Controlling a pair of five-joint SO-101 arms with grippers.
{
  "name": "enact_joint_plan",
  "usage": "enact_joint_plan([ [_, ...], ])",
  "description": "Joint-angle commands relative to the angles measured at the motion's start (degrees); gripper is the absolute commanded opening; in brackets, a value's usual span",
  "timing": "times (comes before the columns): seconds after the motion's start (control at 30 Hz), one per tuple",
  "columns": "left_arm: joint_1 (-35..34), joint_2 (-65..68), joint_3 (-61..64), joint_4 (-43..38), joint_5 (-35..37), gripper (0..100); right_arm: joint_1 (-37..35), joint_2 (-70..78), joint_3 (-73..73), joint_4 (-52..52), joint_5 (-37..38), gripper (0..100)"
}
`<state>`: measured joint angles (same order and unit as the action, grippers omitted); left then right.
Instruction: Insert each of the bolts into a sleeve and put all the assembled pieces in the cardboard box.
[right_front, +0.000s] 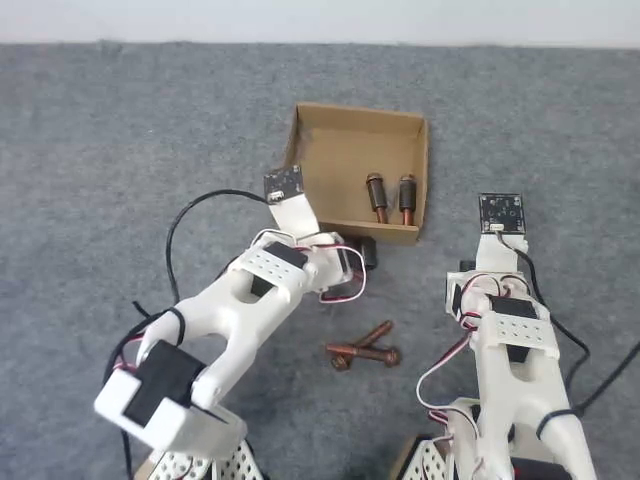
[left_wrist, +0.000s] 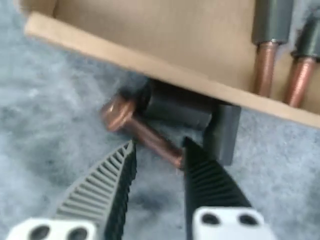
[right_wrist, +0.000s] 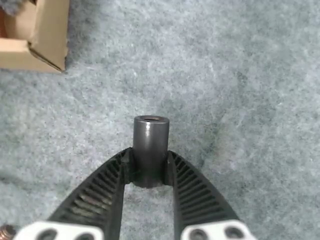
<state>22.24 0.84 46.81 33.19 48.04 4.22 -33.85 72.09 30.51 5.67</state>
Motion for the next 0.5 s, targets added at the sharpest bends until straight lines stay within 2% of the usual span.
enact_joint_plan([
  [0.0,-1.85,-0.53,-2.15,0.18,0.53,8,0.22,-2.51,-0.26,-0.57,0.97,0.6],
  [0.13,-1.32,-0.62,-1.71,0.53,0.44,8,0.22,-2.51,-0.26,-0.57,0.97,0.6],
  [0.3,-2.11,-1.23,-2.51,6.42,0.18,8,0.22,-2.51,-0.26,-0.57,0.97,0.6],
  [0.47,-7.21,-1.23,-4.44,11.69,-5.01,8,0.22,-2.51,-0.26,-0.57,0.97,0.6],
])
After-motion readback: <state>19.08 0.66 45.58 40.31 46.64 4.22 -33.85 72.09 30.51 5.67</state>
